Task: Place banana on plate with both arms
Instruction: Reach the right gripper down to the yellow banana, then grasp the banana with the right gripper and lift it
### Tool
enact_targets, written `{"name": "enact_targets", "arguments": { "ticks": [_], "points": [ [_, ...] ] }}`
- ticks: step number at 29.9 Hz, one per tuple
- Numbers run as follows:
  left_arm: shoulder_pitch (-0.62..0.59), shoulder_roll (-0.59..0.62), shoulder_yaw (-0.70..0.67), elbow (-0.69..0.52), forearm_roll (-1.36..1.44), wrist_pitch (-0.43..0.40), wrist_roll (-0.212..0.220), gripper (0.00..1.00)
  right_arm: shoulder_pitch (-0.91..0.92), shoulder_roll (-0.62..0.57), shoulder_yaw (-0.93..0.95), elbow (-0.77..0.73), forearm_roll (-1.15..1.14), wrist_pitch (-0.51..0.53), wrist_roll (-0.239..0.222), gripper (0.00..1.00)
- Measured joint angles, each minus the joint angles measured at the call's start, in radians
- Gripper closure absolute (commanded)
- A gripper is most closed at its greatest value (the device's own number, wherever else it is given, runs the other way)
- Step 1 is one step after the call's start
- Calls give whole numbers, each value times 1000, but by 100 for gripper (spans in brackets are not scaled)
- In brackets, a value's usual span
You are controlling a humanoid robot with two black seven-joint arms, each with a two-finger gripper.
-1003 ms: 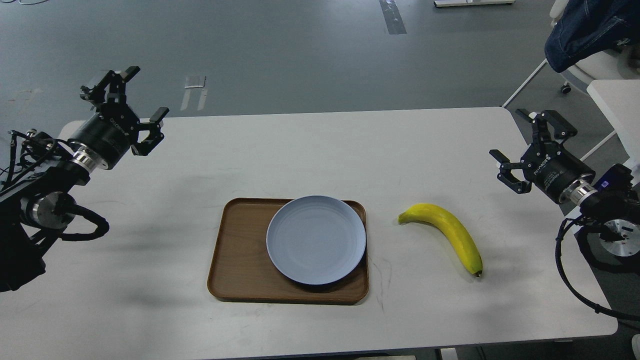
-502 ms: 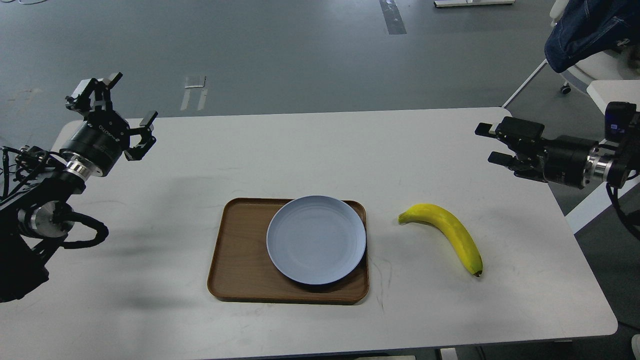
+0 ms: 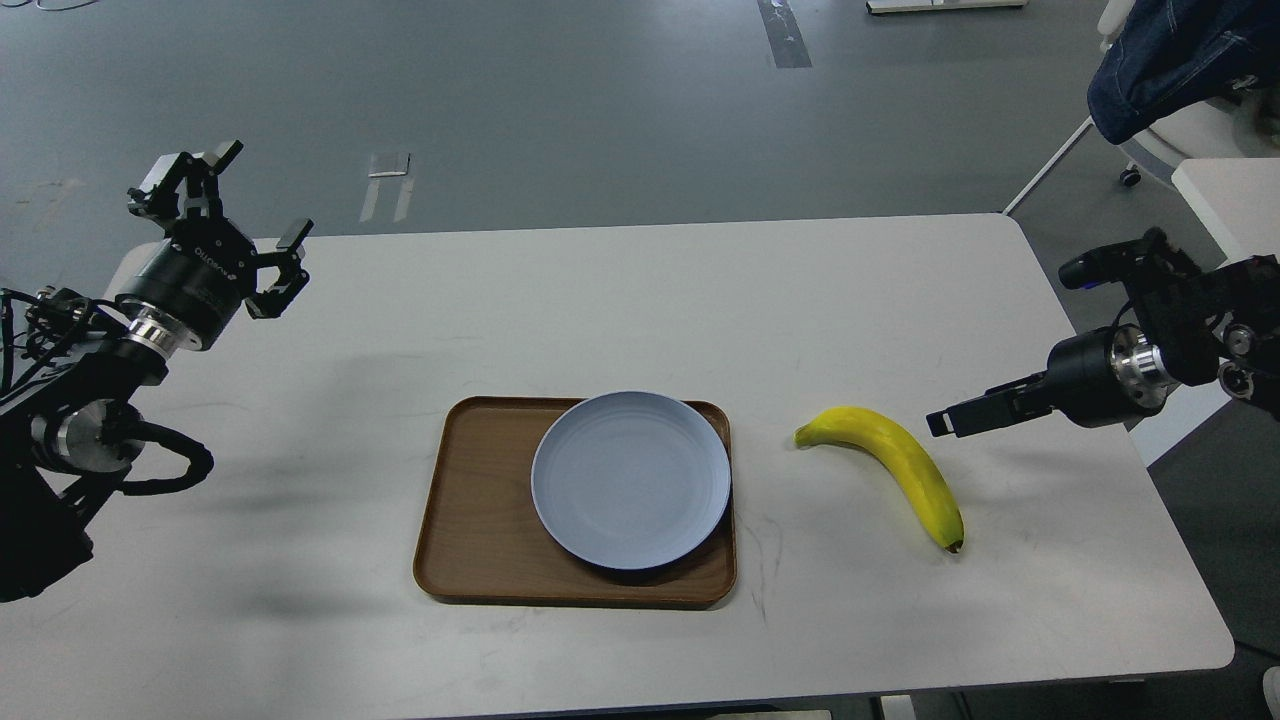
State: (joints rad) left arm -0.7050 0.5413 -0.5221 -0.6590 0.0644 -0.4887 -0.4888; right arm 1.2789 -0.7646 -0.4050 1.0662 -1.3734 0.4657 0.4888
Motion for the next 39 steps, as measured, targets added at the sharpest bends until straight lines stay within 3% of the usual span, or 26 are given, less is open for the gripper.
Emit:
{"name": "enact_targets", "arguments": {
  "ticks": [12,15,17,18,20,21,23,31,39],
  "points": [
    [-1,5,-1,-4,0,0,0,2,-9,127,-89,-81,1,-79,0,5],
    [-2,5,-1,-4,0,0,0,2,-12,139,-99,-92,1,-83,0,11],
    [-2,5,-1,-4,0,0,0,2,-18,148,-102,-93,2,-85,0,25],
    [-2,5,-1,-4,0,0,0,2,-21,150,-103,-93,2,-87,0,25],
    [-2,5,-1,-4,0,0,0,2,-26,152,-103,-93,2,-89,0,46],
    [-2,5,-1,-4,-1,0,0,2,-28,152,-104,-94,2,-90,0,52],
    [-2,7,-2,-4,-1,0,0,2,-29,152,-106,-94,2,-91,0,75],
    [-2,9,-3,-5,-1,0,0,2,-42,152,-114,-94,2,-90,0,93],
    [-2,18,-7,-6,-2,0,0,2,44,144,-120,-71,19,-89,0,94]
  ]
}}
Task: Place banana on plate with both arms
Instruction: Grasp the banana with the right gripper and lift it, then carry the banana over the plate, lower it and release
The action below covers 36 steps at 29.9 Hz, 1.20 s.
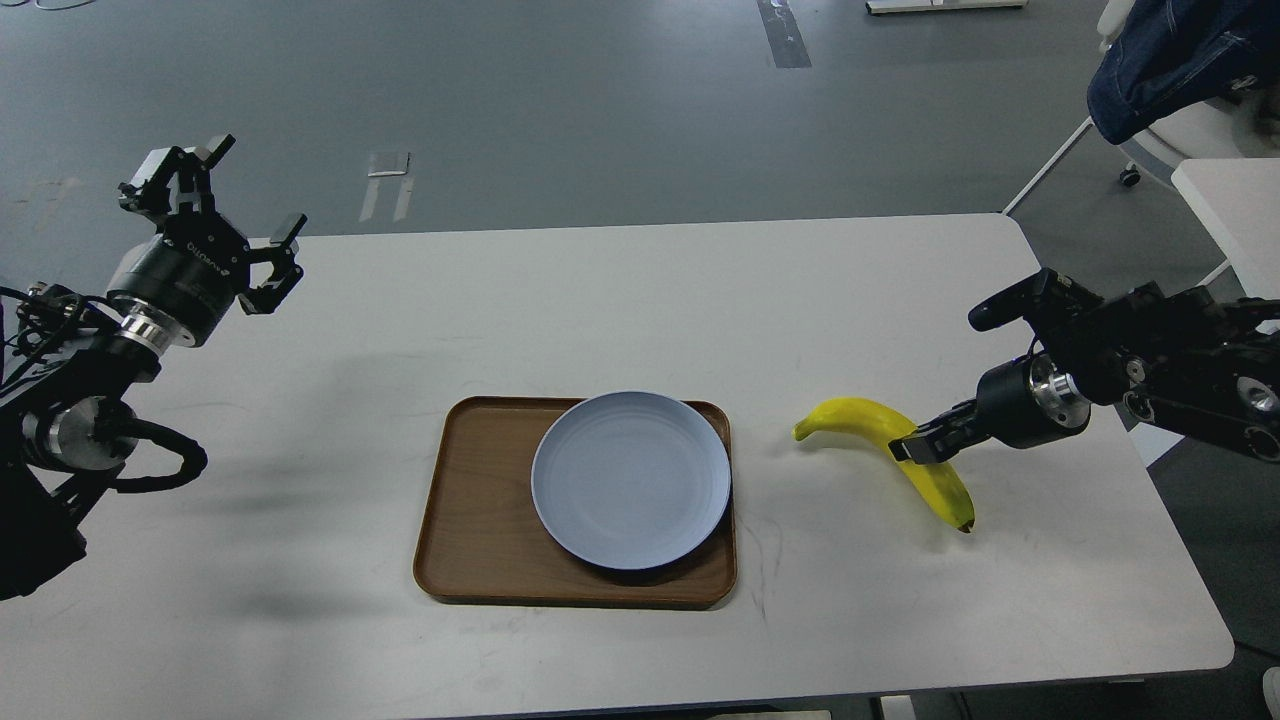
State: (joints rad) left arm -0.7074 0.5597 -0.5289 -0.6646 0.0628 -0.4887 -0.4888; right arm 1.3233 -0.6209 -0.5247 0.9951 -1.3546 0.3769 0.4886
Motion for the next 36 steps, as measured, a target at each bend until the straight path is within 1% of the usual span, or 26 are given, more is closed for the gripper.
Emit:
{"name": "enact_targets", "arguments": {
  "ticks": [4,8,10,13,18,25,28,29,32,33,35,36],
  "points": [
    [0,9,-1,-6,0,0,0,2,97,7,1,43,59,7,0,94],
    [-2,10,-2,-20,-1,0,0,2,185,75,-9,61,120,15,0,94],
    [-3,11,-3,-21,-2,0,0,2,208,122,-12,56,143,25,0,94],
    [-3,11,-4,-21,-3,0,0,2,234,228,-39,30,214,48,0,94],
    [-3,11,-5,-21,-5,0,0,2,238,393,-113,-32,305,50,0,94],
    [-4,11,-7,-21,-6,0,0,2,201,539,-162,-105,367,43,0,92],
    [-4,11,-7,-21,-7,0,0,2,185,572,-168,-127,370,42,0,85],
    [-4,11,-7,-21,-7,0,0,2,179,579,-168,-133,371,41,0,81],
    [-3,11,-7,-21,-7,0,0,2,166,591,-169,-145,371,38,0,73],
    [-3,11,-7,-21,-7,0,0,2,164,593,-169,-147,373,38,0,68],
    [-3,11,-7,-21,-8,0,0,2,159,595,-169,-149,378,36,0,49],
    [-3,11,-7,-21,-8,0,0,2,157,596,-169,-149,383,34,0,46]
  ]
}}
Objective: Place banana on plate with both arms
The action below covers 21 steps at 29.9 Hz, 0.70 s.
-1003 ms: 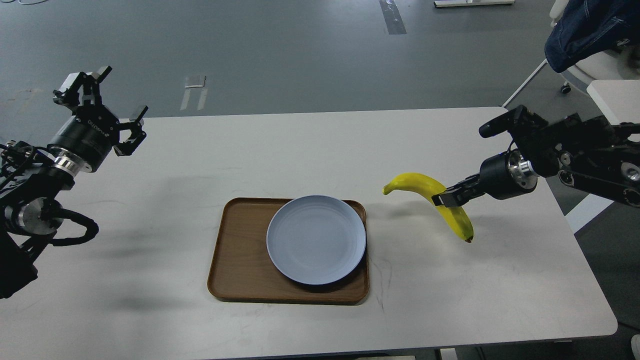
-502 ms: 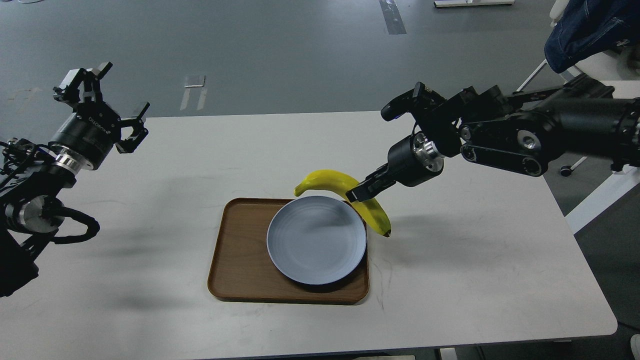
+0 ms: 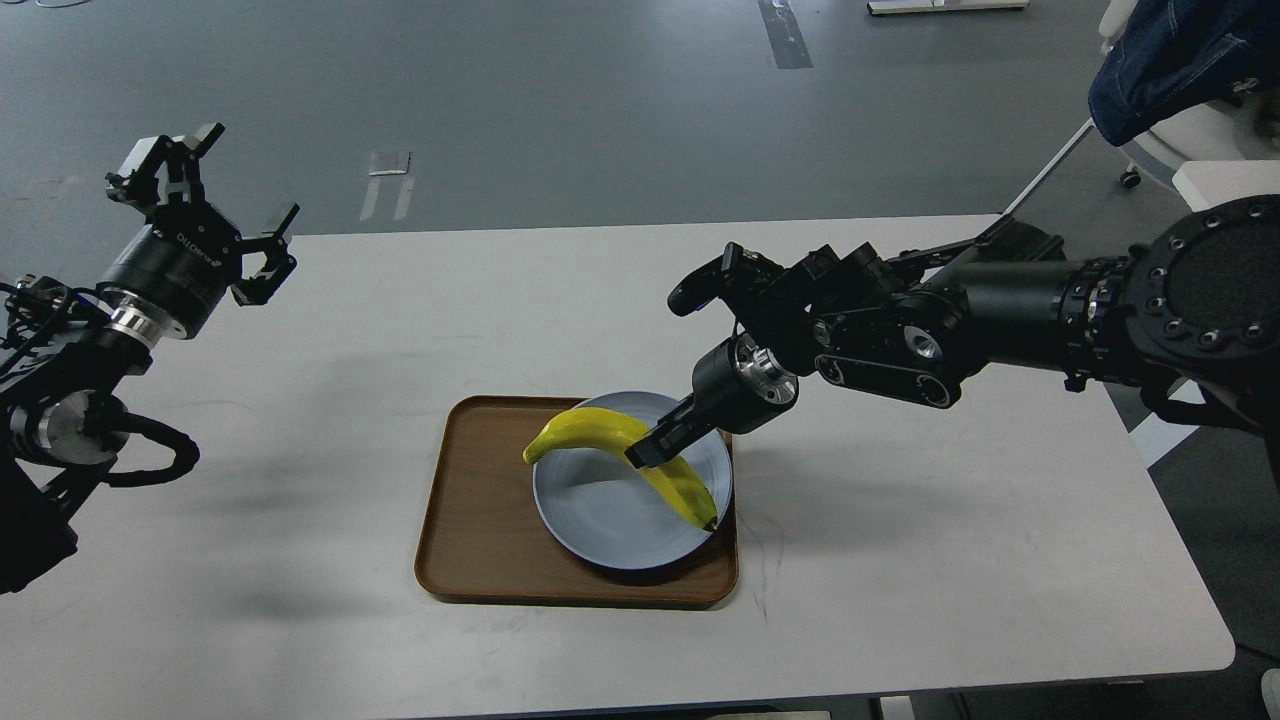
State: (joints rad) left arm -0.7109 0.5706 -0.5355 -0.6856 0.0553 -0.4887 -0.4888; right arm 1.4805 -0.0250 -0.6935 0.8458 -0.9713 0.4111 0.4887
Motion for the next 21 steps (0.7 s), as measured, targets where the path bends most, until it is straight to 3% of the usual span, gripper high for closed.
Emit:
{"name": "enact_targets", "arguments": {
  "ticks": [3,6,14,21],
  "points": [
    [0,0,0,0,0,0,0,2,-1,0,0,-1,13,-4,0,34],
    [0,0,0,0,0,0,0,2,-2,0,0,-4,19,-4,0,2],
    [-1,5,-1,0,0,0,0,2,5,-41,23,-31,66,-5,0,1],
    [-2,10,1,0,3,0,0,2,-20,-270,272,-31,241,-7,0,1]
  ]
}}
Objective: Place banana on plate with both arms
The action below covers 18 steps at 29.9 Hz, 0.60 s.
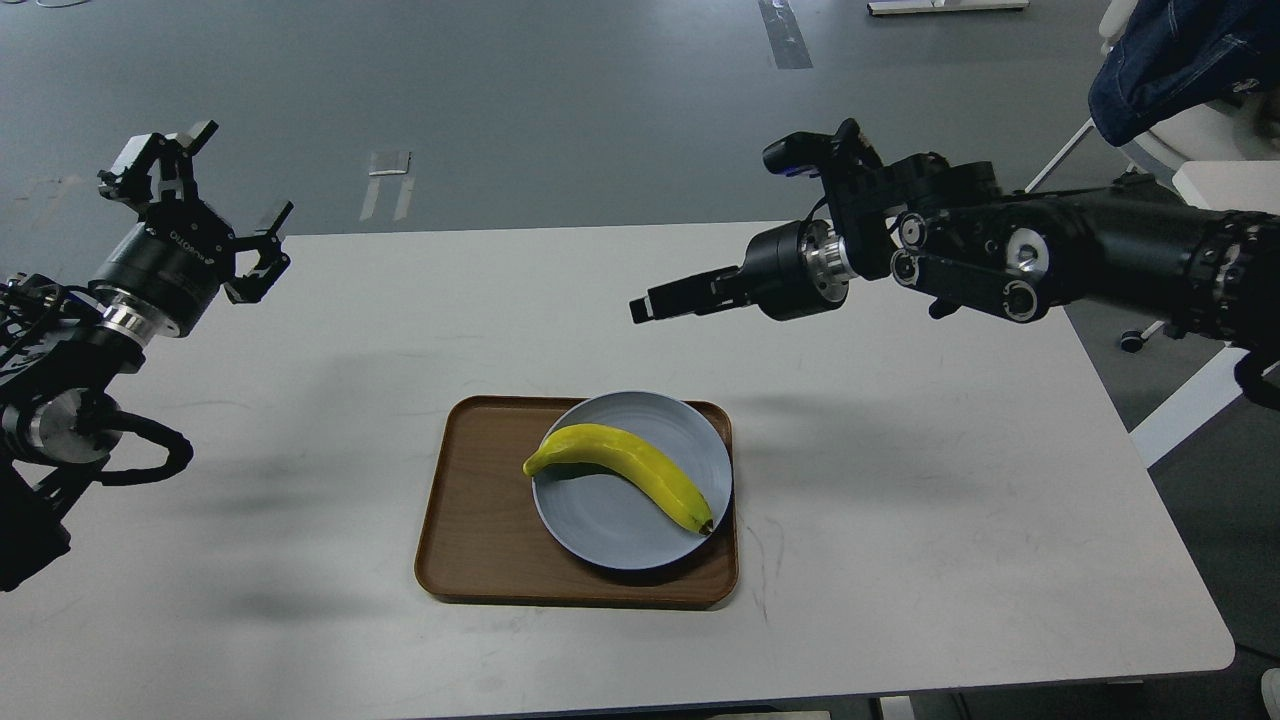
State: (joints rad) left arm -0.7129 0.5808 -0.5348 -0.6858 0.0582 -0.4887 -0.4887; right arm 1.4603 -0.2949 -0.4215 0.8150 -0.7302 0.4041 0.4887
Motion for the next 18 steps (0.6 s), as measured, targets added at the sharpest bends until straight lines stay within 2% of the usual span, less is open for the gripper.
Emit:
{"name": "enact_targets", "arguments": {
  "ticks": [4,8,18],
  "points": [
    [0,-2,8,0,0,0,0,2,-110,-120,176,5,178,0,0,1],
    [0,-12,13,0,1,0,0,2,-304,-213,400,21,337,3,0,1],
    [6,-49,14,3,8,0,0,2,-698,-226,845,15,471,3,0,0]
  ]
}}
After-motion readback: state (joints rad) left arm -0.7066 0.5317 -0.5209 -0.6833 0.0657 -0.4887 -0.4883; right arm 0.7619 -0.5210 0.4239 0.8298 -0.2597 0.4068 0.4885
